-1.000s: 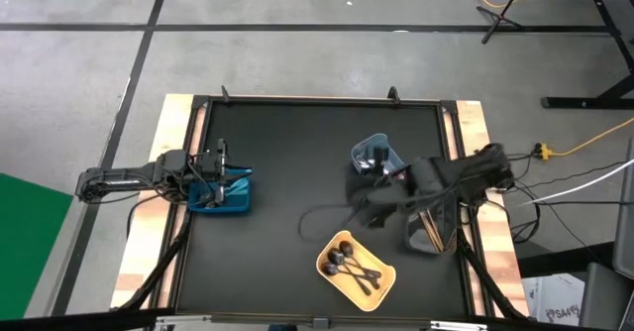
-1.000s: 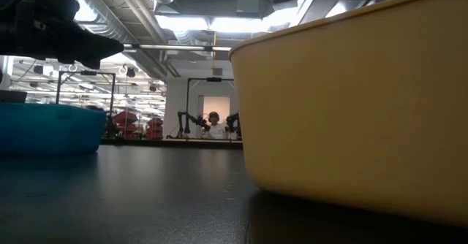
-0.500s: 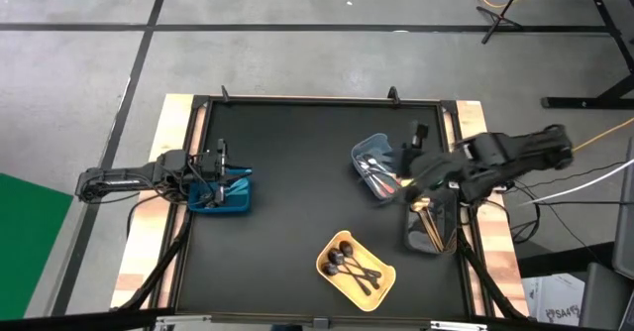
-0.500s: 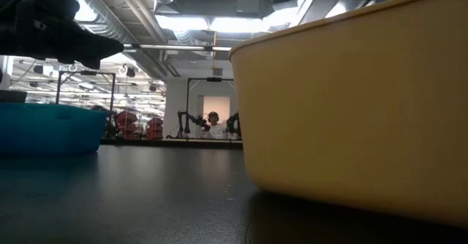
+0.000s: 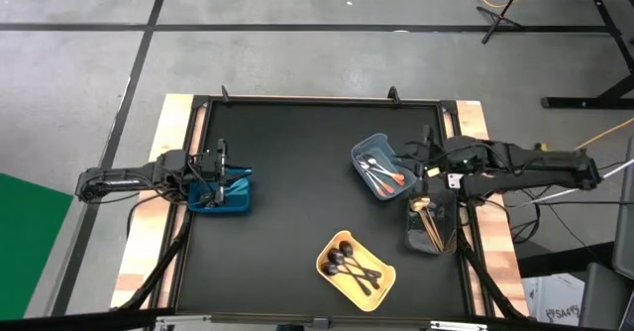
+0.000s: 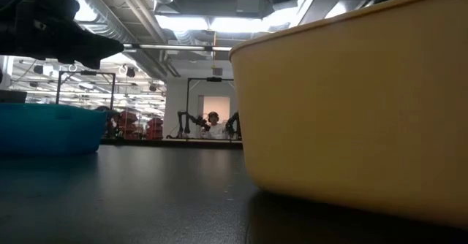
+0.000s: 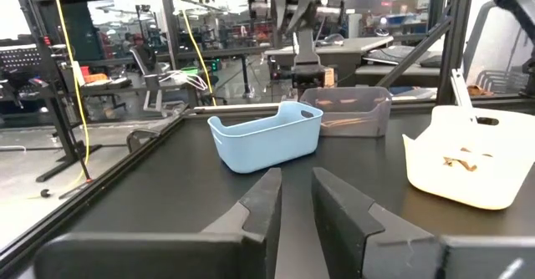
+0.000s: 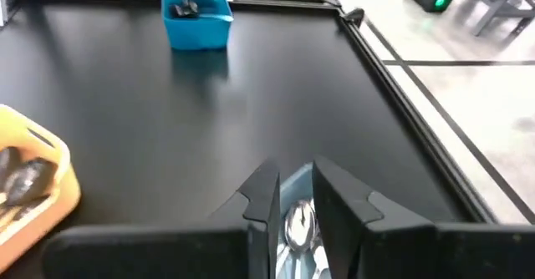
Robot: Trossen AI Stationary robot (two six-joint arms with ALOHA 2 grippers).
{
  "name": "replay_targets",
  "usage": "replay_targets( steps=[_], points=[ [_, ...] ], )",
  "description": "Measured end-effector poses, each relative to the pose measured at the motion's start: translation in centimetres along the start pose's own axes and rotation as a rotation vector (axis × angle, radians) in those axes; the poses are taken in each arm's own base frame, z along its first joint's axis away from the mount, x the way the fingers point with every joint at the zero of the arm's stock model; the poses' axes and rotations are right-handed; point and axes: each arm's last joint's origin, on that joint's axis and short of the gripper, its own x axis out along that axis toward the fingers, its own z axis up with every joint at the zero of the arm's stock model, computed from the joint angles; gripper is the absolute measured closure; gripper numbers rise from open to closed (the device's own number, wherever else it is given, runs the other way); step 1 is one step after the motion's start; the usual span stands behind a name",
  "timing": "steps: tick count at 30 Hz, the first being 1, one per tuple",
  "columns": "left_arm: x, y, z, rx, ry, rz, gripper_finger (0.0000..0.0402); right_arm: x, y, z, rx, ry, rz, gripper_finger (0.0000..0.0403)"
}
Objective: Sort silverware by color (type)
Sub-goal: Return to Home Position
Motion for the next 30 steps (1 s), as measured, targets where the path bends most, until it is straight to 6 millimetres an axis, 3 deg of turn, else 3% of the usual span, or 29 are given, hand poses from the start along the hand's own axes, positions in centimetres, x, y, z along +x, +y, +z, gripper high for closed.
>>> replay_targets(
  steps=[7,17,30],
  points=[
    [0.0,0.0,0.0,0.000,0.000,0.000,0.0339,-0.5,-0.4,-5.1,0.034,-0.076,-0.039,0.0341],
    [0.0,0.0,0.0,0.000,0.000,0.000,0.0339,0.1,0.1,-10.0,0.065,-0.253,-0.051,0.0341],
    [0.0,0.0,0.0,0.000,0.000,0.000,0.0339,1.1,0.5,-13.2,0.084,-0.349,-0.061,0.0341]
  ],
)
